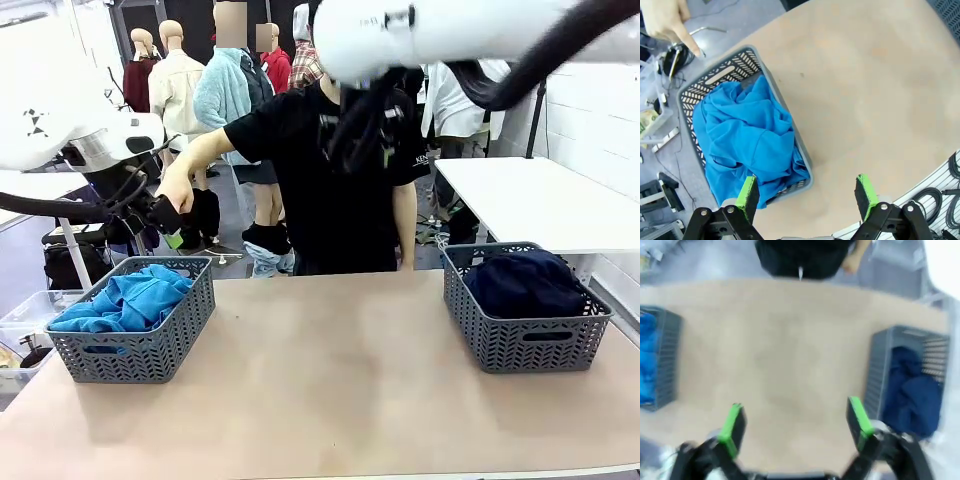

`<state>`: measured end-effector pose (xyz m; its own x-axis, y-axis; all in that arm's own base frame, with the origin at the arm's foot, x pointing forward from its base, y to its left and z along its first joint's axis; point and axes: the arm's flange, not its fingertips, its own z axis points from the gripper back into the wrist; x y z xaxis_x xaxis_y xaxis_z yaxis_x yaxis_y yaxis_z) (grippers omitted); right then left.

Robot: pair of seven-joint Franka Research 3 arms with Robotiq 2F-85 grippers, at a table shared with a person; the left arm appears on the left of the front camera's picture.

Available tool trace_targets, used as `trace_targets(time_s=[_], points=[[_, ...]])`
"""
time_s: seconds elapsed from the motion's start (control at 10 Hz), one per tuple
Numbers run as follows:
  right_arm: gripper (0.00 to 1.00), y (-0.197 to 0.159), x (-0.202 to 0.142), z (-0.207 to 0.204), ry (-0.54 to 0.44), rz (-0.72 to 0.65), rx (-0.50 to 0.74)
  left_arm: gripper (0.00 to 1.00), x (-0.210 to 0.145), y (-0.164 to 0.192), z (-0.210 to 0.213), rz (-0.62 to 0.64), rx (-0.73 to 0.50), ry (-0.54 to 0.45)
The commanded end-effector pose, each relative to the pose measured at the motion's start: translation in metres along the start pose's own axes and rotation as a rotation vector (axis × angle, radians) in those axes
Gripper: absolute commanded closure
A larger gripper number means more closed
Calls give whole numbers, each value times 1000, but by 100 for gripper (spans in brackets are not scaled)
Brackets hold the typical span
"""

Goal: Sort the tops and bottoms.
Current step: Sort the clothes according to human instructions.

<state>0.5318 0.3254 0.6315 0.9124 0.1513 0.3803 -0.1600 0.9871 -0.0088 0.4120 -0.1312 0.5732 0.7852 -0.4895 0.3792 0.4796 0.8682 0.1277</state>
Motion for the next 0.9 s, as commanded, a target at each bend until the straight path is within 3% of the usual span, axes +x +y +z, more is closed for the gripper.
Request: trace_targets(time_s=[0.0, 0.1, 0.2, 0.8], points=[[0, -93, -280, -114, -59, -79, -20, 0, -11, 4, -1, -20, -4, -50], [0, -92, -273, -106, -80, -56, -9, 0, 0, 0, 0, 0, 0, 0], [0, -8, -29, -21, 4, -24, -7, 0, 0, 0, 0, 0, 0, 0], [0, -8, -29, -21, 4, -24, -7, 0, 0, 0, 0, 0, 0, 0]])
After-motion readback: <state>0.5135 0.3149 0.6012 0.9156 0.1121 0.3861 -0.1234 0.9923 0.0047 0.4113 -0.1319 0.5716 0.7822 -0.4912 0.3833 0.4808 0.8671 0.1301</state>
